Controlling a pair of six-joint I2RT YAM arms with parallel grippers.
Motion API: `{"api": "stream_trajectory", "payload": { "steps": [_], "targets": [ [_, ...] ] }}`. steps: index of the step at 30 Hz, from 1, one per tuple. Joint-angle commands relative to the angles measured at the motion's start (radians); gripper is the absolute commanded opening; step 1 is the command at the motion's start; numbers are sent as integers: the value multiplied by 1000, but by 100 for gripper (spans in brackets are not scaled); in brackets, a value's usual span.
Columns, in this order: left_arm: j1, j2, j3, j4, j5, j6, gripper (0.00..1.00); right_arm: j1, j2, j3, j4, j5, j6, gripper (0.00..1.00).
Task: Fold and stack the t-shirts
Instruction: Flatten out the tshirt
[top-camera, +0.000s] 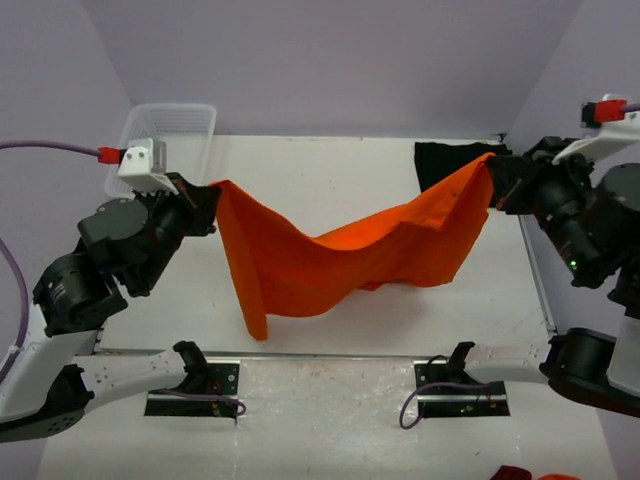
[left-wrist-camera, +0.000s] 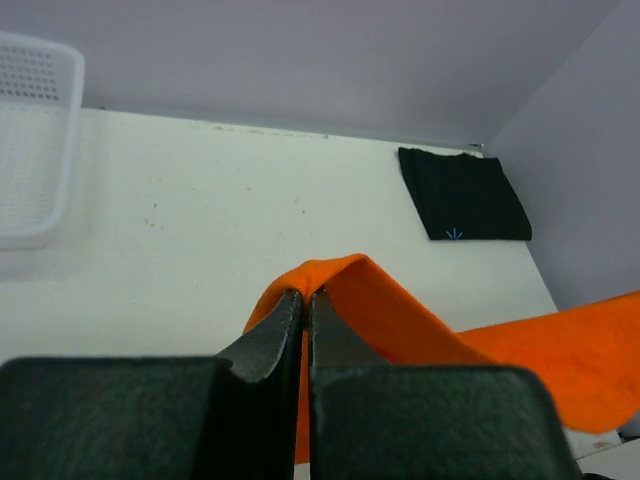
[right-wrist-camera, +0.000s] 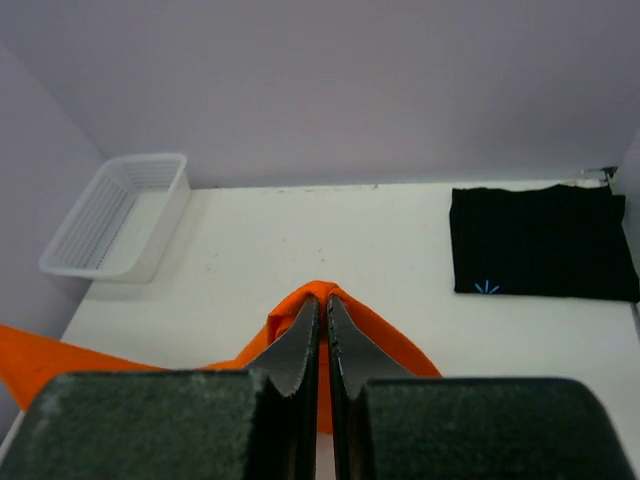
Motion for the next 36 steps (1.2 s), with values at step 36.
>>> {"api": "stream_trajectory", "payload": {
  "steps": [36],
  "targets": [
    [-2,-15,60,-168,-106,49,0,-89,-62,-125,375,-154,-473,0]
  ]
}}
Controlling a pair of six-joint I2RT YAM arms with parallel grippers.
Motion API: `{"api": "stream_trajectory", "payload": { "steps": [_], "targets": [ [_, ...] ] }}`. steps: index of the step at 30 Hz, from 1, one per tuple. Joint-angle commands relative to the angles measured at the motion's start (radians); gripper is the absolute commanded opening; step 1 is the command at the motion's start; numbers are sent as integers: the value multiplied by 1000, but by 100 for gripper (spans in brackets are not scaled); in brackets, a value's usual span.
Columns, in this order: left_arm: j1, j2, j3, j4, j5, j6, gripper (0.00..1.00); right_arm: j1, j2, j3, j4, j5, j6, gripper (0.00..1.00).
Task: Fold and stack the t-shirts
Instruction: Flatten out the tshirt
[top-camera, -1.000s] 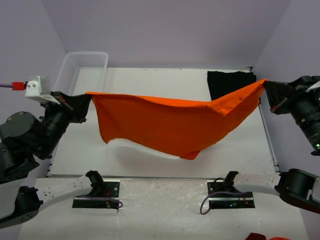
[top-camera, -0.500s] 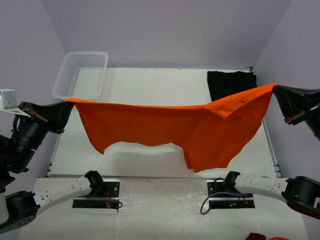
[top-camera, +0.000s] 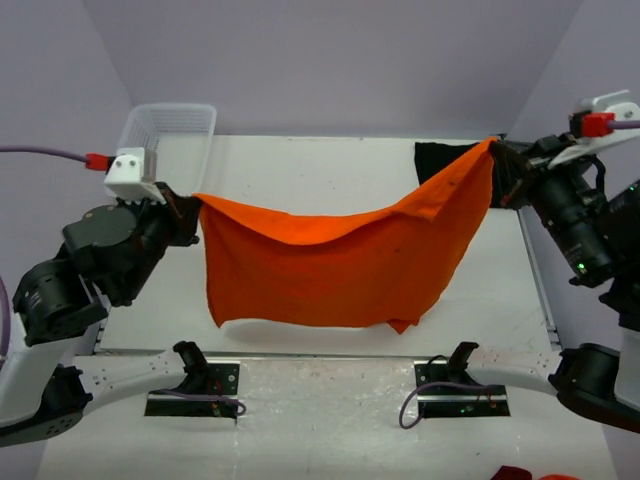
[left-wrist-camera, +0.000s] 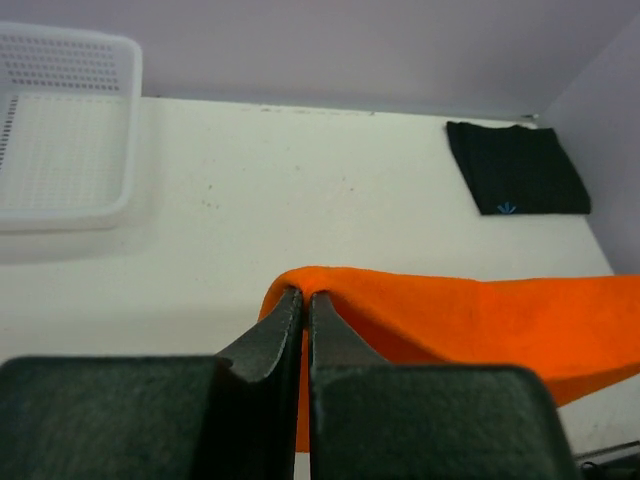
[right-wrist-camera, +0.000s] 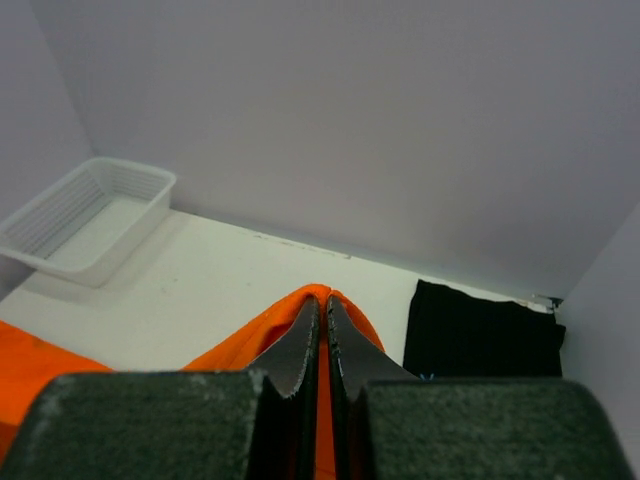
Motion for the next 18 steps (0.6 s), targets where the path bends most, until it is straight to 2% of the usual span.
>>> {"api": "stream_trajectory", "payload": {
  "steps": [1,6,10,18],
  "targets": [
    [-2,81,-3,-8,-113,0,0,-44,84,59,112,43,-97,0],
    [-2,91,72,96,-130,90,0,-44,183,219,173,53,-188,0],
    [-2,118,146,117,-174,151,0,-44,223,246,211,50,-233,0],
    [-2,99,214,130,-159,202,0,-32,148,257,224,32,-232,0]
  ]
}}
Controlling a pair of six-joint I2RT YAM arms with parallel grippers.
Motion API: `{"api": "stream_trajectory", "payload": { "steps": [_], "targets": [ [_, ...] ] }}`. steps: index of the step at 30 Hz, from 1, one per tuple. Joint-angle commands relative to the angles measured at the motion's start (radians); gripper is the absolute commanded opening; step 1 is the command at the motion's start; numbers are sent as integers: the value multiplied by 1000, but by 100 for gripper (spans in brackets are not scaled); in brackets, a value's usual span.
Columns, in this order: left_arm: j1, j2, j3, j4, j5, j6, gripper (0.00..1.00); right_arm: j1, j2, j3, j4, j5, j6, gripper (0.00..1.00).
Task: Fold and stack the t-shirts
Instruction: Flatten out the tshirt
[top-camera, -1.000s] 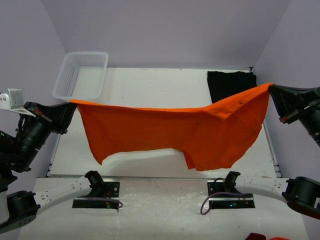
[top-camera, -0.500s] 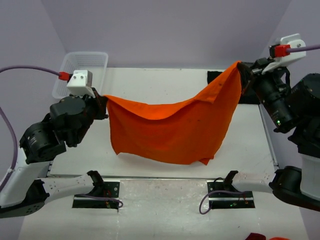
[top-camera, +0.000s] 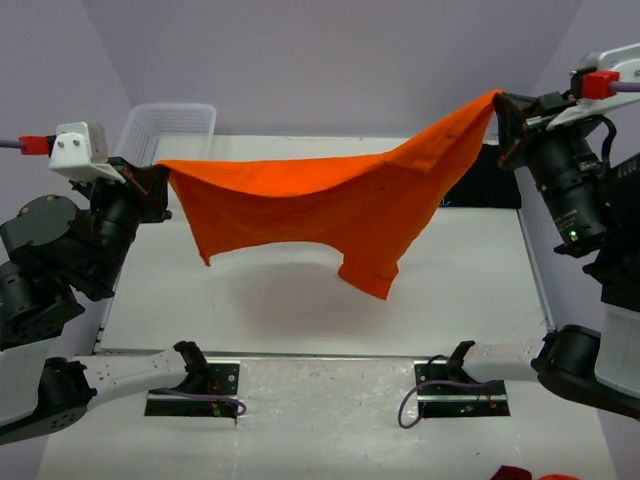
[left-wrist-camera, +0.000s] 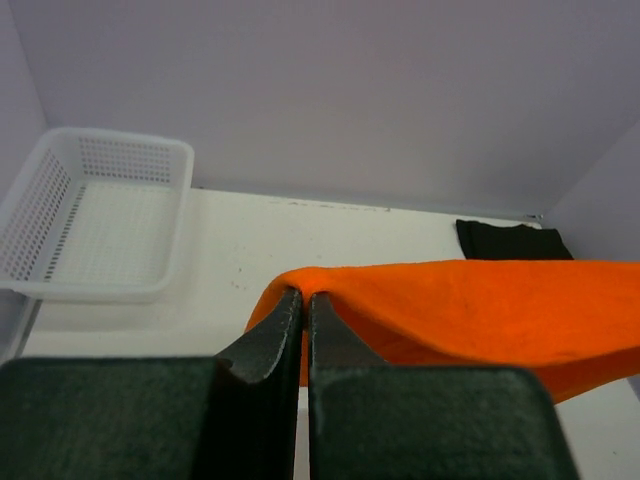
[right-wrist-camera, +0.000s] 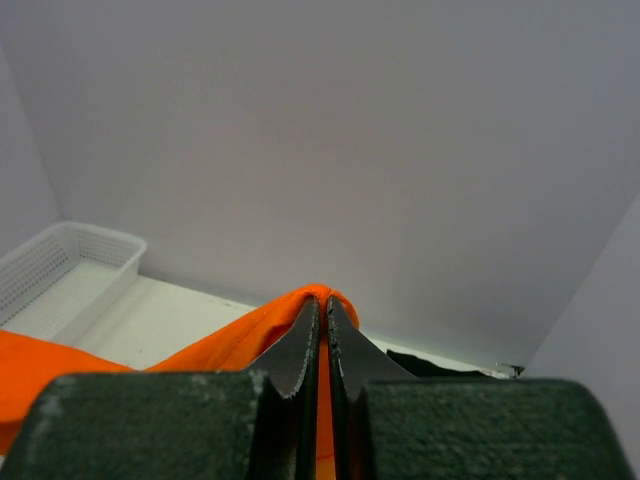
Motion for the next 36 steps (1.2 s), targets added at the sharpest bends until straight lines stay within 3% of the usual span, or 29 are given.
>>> {"api": "stream_trajectory", "payload": {
  "steps": [1,10,14,18,23,25,26,27,29,31,36],
  "targets": [
    [-2,-17,70,35,-7,62,0,16,-72,55,74,3,-50,0],
    [-2,-54,141,57,172,58,0,86,-98,128,13,-138,13,0],
    [-2,-43,126,73,153,73,0,86,-101,67,31,-170,27,0],
    [-2,4,-33,93,64,59,0,76,-66,-60,59,-127,22,0],
    [11,116,-287,162,36,-45,0,-87,-34,-296,92,-164,103,0],
    [143,148,-431,237,112,-90,0,-215,-29,-426,125,-213,154,0],
    [209,181,-480,273,254,-94,0,-255,-23,-460,140,-234,166,0],
    [322,199,-571,309,289,-103,0,-297,3,-488,151,-259,176,0],
    [419,262,-630,404,333,-97,0,-391,38,-527,180,-271,171,0],
    [545,308,-625,441,393,-93,0,-452,92,-507,197,-307,166,0],
    [620,429,-436,501,397,-3,0,-498,260,-283,130,-402,171,0]
  ]
}}
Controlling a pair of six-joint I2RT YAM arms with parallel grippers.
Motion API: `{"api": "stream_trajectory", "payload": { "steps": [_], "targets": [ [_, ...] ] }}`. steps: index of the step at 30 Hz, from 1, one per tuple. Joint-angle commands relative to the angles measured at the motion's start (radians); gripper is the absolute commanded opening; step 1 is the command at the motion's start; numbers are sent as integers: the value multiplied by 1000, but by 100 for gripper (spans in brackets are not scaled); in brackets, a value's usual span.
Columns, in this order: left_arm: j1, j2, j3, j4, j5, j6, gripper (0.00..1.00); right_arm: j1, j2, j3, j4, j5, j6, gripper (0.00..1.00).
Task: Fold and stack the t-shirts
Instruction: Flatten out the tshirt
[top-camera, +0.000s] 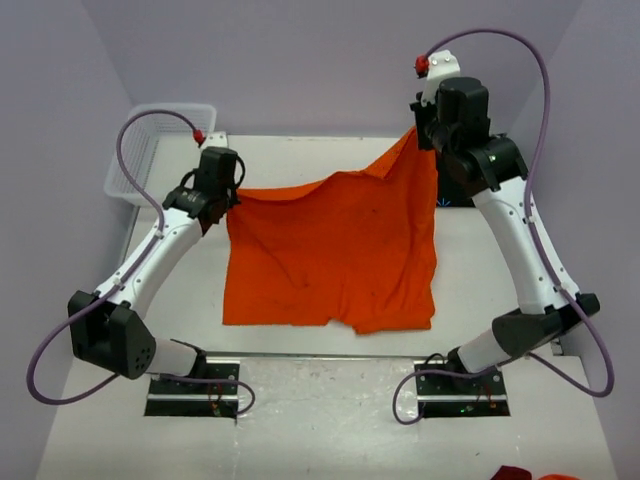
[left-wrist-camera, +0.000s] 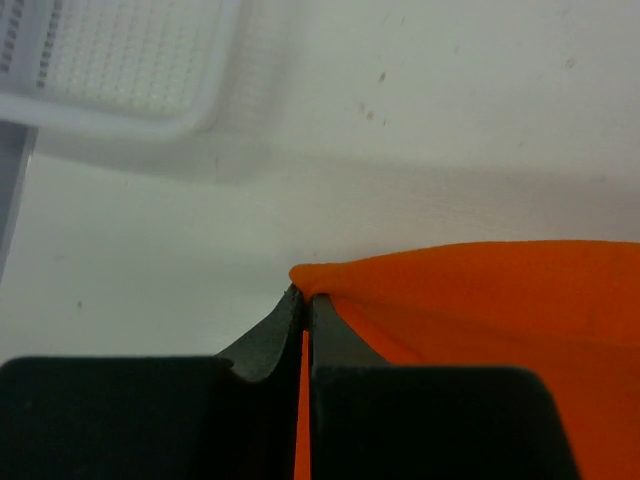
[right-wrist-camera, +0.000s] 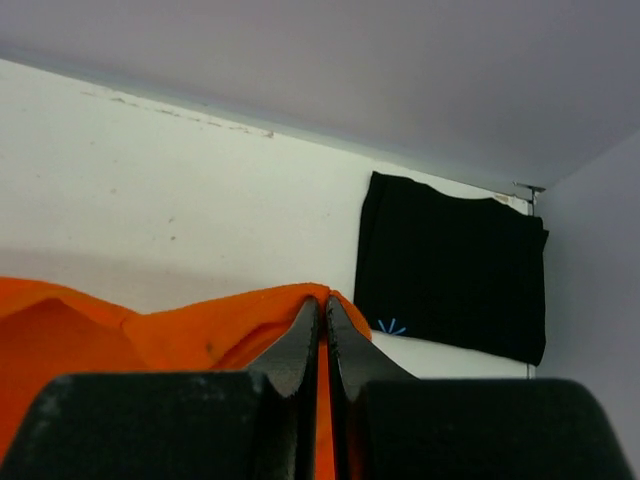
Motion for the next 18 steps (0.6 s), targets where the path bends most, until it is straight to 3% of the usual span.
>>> {"api": "stream_trajectory", "payload": {
  "steps": [1,4,8,11,18],
  "targets": [
    [41,24,217,190,57,71,0,-12,65,306,44,-89,7,0],
    [107,135,398,206,144,112,0,-20,255,620,-39,-105,-22,0],
    [152,347,760,184,236,194,0,-44,317,691,25,-178,-42,0],
    [152,428,928,133,301,235,0,-41,267,662,58,-201,-47,0],
    [159,264,823,285,380,272,0,-80,165,590,141,-266,-76,0]
  ]
}}
